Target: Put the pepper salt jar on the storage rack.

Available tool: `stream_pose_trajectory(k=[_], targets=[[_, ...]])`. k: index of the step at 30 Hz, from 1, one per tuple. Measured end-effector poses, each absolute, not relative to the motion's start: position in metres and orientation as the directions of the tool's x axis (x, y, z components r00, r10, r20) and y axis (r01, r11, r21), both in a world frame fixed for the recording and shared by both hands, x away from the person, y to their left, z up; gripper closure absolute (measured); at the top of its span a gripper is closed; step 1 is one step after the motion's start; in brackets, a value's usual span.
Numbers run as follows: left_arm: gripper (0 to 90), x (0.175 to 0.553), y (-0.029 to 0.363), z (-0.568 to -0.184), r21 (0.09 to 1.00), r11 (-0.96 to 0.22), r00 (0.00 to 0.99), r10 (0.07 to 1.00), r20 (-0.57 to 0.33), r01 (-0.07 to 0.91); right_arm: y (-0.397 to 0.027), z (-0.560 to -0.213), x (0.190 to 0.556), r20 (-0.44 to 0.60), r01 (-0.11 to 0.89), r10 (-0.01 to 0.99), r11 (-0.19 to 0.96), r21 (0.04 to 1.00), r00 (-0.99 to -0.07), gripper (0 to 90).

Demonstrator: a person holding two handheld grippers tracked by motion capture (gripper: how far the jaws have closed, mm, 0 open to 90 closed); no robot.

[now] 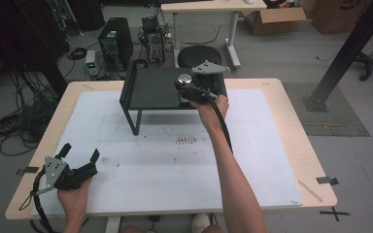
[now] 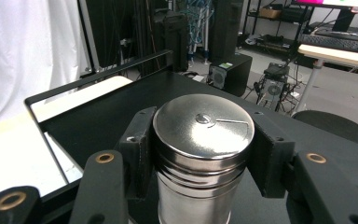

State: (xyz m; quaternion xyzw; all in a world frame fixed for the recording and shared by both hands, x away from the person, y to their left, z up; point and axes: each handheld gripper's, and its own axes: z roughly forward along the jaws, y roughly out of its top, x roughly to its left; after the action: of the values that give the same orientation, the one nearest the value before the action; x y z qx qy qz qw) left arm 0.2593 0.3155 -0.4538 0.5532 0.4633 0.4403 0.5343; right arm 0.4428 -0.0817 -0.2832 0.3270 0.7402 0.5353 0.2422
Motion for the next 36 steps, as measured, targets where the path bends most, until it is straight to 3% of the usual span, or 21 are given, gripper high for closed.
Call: stream_pose_trajectory(k=[36], targets=[[2.9, 0.259, 0.316, -0.454, 0.999, -0.002, 0.183, 0.983, -0.006, 0.042, -0.08, -0.298, 0.454, -0.011, 0.24, 0.751, 0.225, 0.944, -0.66, 49.0]])
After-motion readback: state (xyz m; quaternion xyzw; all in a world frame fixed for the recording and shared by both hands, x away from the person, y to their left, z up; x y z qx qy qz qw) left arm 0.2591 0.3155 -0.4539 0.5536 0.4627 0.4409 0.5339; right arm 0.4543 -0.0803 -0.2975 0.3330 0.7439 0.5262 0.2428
